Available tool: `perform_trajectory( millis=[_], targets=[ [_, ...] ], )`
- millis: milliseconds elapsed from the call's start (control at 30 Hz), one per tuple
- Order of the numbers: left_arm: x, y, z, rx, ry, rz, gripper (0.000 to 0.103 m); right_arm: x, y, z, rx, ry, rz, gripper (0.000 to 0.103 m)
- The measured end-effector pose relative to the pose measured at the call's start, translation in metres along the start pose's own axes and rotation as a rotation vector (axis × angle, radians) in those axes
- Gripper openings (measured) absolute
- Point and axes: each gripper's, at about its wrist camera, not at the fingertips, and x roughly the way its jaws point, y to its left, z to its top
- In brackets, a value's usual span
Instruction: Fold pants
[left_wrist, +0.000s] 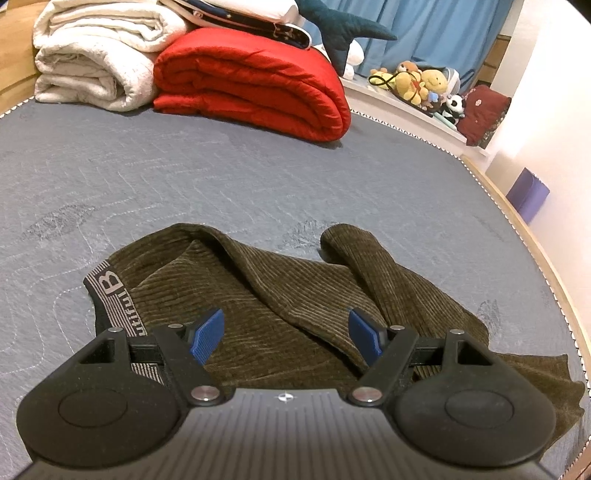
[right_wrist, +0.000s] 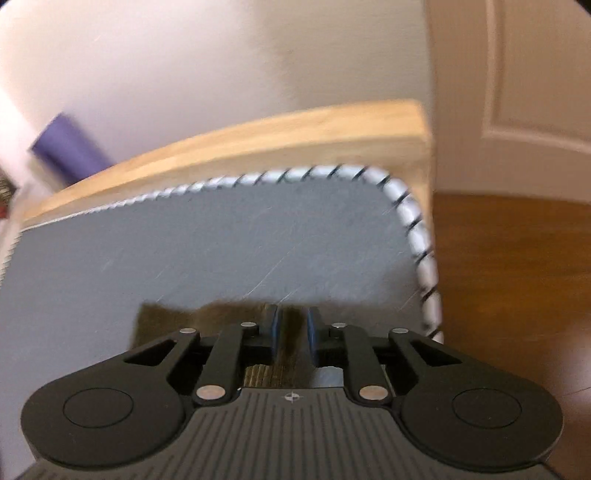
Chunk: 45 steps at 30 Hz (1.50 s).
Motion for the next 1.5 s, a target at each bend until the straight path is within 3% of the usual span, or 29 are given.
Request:
perform_trajectory(
  millis=[67, 133, 233, 333, 567, 733, 800, 867, 933, 1000, 1100, 1167, 1233, 1267, 1333, 1433, 1500],
  targets=[
    [0.000, 0.000, -0.001, 0.003, 0.000, 0.000, 0.080, -0.002, 0.007, 0.003, -0.001, -0.046, 0.061, 0.046],
    [0.001, 0.000, -0.001, 0.005, -0.001, 0.005, 0.080, 0.001, 0.026, 0.001, -0.066, -0.053, 0.212, 0.051],
    [0.005, 0.001, -0.001, 0.008, 0.008, 0.016, 0.080, 0.013, 0.069, -0.014, -0.259, 0.014, 0.436, 0.050],
    [0.010, 0.001, -0.003, 0.017, 0.019, 0.028, 0.080, 0.030, 0.102, -0.035, -0.352, 0.089, 0.508, 0.050],
    [0.020, 0.008, -0.002, 0.012, 0.033, 0.059, 0.081, 0.082, 0.142, -0.069, -0.378, 0.187, 0.383, 0.054],
    [0.025, 0.015, 0.000, -0.002, 0.038, 0.085, 0.081, 0.083, 0.172, -0.086, -0.484, 0.088, 0.275, 0.056],
    [0.026, 0.018, 0.001, -0.005, 0.042, 0.094, 0.081, 0.083, 0.183, -0.096, -0.544, 0.029, 0.199, 0.043],
    [0.025, 0.021, 0.001, -0.009, 0.041, 0.099, 0.081, 0.086, 0.193, -0.101, -0.582, -0.032, 0.139, 0.011],
    [0.024, 0.026, 0.001, -0.014, 0.038, 0.108, 0.081, 0.089, 0.192, -0.100, -0.535, -0.040, 0.144, 0.006],
    [0.022, 0.031, 0.002, -0.026, 0.036, 0.119, 0.081, 0.092, 0.189, -0.093, -0.484, -0.074, 0.209, 0.004],
    [0.022, 0.036, 0.002, -0.030, 0.042, 0.130, 0.081, 0.076, 0.195, -0.089, -0.481, -0.199, 0.321, 0.004],
    [0.022, 0.039, 0.001, -0.032, 0.044, 0.138, 0.081, 0.073, 0.199, -0.091, -0.500, -0.260, 0.300, 0.003],
    [0.022, 0.044, 0.001, -0.037, 0.046, 0.146, 0.081, 0.077, 0.201, -0.096, -0.521, -0.271, 0.240, 0.008],
    [0.022, 0.046, 0.000, -0.041, 0.048, 0.149, 0.081, 0.082, 0.203, -0.100, -0.544, -0.233, 0.207, 0.027],
    [0.022, 0.049, 0.000, -0.049, 0.050, 0.154, 0.081, 0.085, 0.201, -0.107, -0.565, -0.179, 0.196, 0.048],
    [0.024, 0.049, -0.003, -0.046, 0.062, 0.154, 0.081, 0.066, 0.204, -0.114, -0.597, -0.225, 0.208, 0.050],
    [0.027, 0.046, -0.005, -0.038, 0.075, 0.148, 0.081, 0.048, 0.209, -0.116, -0.617, -0.249, 0.276, 0.053]
  ],
)
